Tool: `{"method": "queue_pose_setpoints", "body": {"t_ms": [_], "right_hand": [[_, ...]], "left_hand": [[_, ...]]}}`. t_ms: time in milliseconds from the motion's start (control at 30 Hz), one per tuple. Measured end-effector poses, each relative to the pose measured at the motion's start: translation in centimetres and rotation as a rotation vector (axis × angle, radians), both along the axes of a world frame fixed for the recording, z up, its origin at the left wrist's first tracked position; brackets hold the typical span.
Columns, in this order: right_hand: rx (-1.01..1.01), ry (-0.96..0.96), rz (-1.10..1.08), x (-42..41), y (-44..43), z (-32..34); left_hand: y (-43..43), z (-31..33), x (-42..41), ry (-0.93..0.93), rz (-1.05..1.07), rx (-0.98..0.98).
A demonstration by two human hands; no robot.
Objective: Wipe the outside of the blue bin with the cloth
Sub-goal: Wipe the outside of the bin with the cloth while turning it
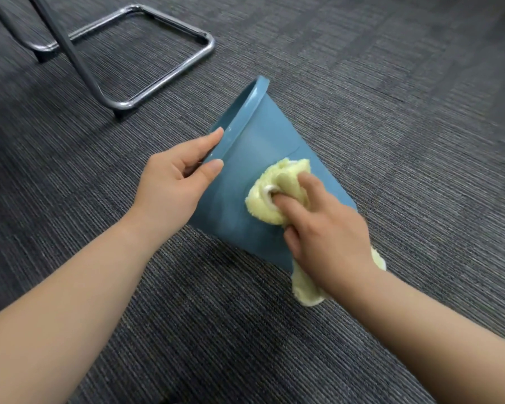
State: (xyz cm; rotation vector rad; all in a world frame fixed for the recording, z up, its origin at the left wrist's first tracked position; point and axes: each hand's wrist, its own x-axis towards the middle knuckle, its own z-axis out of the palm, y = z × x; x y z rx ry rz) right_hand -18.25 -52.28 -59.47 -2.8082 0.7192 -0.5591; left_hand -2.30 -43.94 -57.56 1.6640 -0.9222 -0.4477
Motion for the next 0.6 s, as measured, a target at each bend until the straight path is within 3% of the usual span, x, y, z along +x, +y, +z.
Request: {"method": "queue_pose_setpoints", "body": {"t_ms": [100,167,300,400,600], "right_hand": [[-0.101,0.044,0.198,-0.3,1.4,-0.8],[-0.104,0.061,0.218,-0.5,1.3,-0.8],[0.004,0.053,0.052,-1.3,-0.7,-0.7],[0.149,0.155,-0.091,-2.3,-1.4,-1.4],[0.192,0.191,-0.154,-3.4,-1.1,-2.9]], "left_hand": [[0.4,0.1,-0.3,0.010,-0.042,-0.004],[0.5,0.2,-0.3,0.021,-0.063,0.010],[1.0,0.1,0.4,0.117,-0.066,0.056],[1.9,-0.3,0.8,0.184,-0.067,0.061],[2.3,-0.7,0.5,0.178,-0.019,0.008]]}}
